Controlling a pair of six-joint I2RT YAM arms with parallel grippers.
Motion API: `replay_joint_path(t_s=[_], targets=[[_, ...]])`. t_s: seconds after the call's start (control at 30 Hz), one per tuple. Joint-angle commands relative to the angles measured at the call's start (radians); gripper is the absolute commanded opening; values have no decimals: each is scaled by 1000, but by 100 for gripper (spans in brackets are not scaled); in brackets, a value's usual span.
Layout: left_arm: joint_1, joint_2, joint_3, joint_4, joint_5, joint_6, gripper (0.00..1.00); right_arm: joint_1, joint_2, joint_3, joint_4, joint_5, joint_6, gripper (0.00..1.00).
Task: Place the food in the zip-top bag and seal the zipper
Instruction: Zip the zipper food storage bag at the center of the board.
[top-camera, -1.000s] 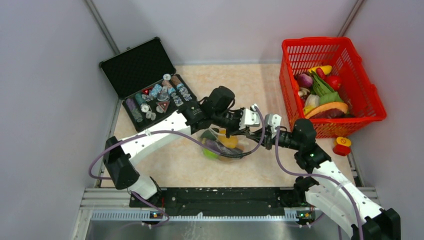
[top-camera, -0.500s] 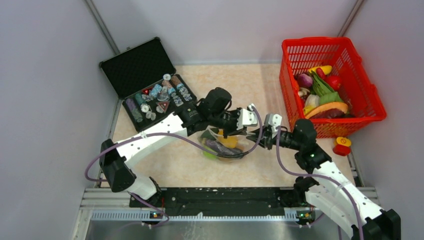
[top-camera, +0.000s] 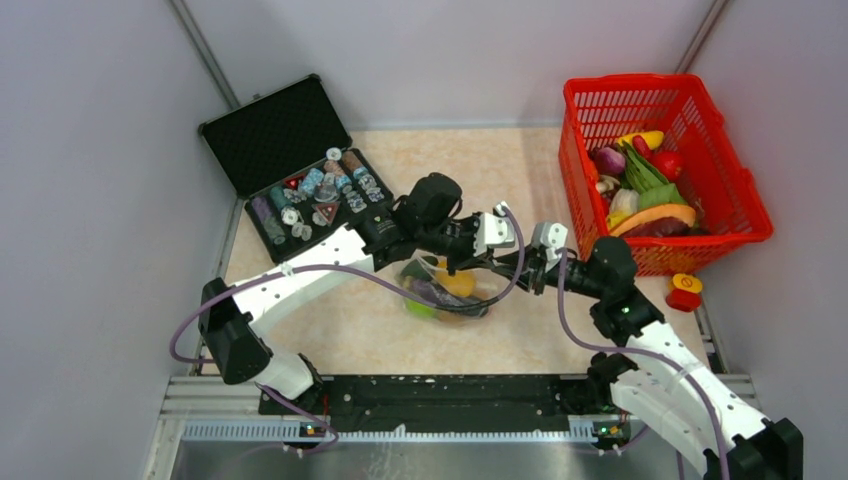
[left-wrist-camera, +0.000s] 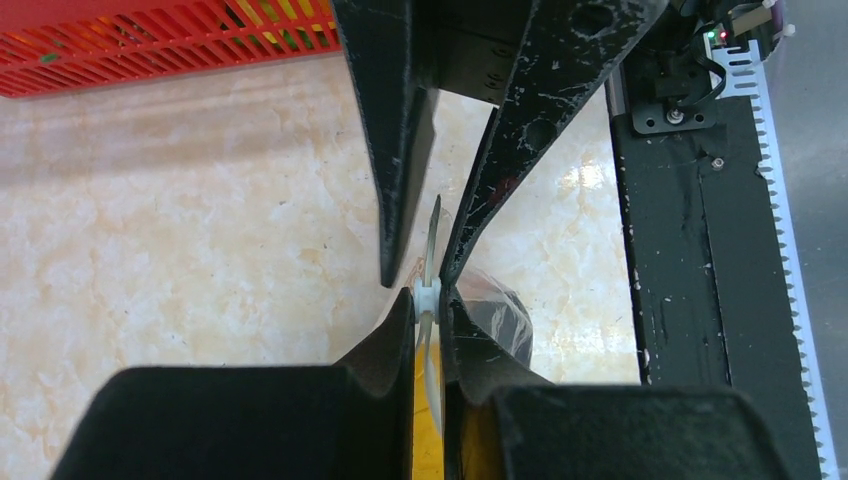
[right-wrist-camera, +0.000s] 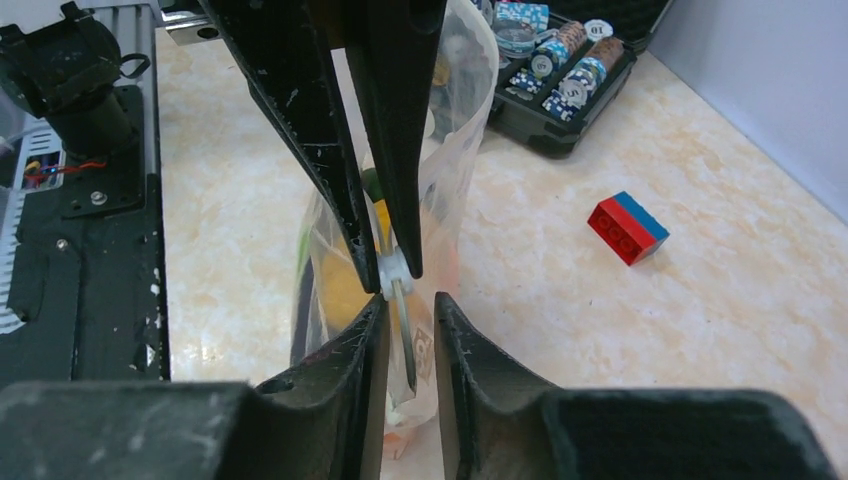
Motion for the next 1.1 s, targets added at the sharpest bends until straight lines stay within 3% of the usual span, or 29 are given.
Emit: replay_joint_path(t_s=[0.0, 0.17, 1.07], targets=[[-4, -24, 6, 39, 15, -11, 0, 14, 17, 60, 48, -34, 16, 20], [-4, -26, 6, 38, 2, -8, 0, 16, 11, 68, 22, -16, -2, 0], [-3, -109, -69, 57, -121, 10, 0, 16, -35, 43, -13, 28, -11, 0]])
